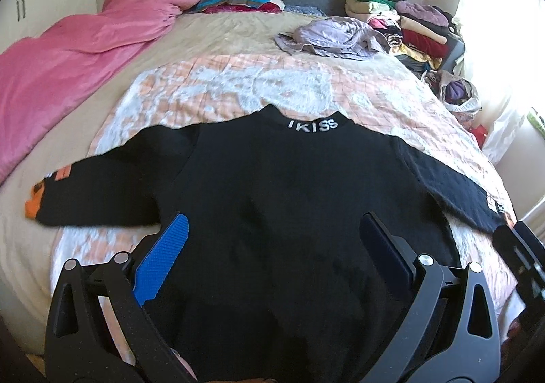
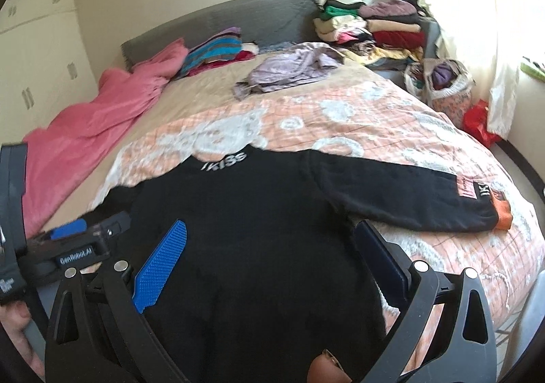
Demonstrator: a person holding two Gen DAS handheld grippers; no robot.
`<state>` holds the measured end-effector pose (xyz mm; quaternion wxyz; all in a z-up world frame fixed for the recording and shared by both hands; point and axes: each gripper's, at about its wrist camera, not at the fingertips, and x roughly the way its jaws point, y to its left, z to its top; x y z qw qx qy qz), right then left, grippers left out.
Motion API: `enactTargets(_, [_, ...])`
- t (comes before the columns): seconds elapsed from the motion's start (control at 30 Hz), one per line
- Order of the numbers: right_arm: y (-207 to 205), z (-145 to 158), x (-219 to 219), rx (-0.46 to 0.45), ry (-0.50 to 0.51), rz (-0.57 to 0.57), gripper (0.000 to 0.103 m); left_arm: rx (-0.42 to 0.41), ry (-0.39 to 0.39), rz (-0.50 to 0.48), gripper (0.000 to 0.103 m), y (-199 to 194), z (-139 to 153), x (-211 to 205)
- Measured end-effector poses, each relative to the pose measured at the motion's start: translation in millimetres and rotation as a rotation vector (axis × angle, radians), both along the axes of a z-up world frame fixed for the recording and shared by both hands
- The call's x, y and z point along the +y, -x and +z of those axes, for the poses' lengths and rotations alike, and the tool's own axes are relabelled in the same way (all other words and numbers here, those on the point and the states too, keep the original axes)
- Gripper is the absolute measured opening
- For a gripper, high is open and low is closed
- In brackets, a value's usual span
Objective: Fold small clothes
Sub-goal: 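Reach the right tool to the orange sleeve cuff and close on it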
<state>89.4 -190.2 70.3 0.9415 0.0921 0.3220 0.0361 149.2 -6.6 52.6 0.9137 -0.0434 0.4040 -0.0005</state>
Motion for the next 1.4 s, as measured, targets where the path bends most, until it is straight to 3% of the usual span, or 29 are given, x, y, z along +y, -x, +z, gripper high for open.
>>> enactTargets(0.4, [-46.5,-3.4,-76.5,0.006,-0.018,-0.215,0.099,0.024,-0.003,-0.055,0.095,-54.8,-10.1,-24.9])
enactTargets(0.7, [-62.0,-45.1,-159.9,0.107,-0.066,-0.46,0.099,0.06,-0.021,-0.078,0.095,-86.4,-32.6,-35.4])
enactTargets(1.2, [-39.8,-117.4,-254.4,0.222,-0.263,-0.783,0.099,0.117,-0.062,-0.111,0.095,-132.0,-67.2,-49.3])
enactTargets(1.4, [-41.1,-137.3,-284.1,0.203,-0.375,-0.847,0.099,0.125,-0.012,-0.095,0.095,-142.2,-76.1,-39.8])
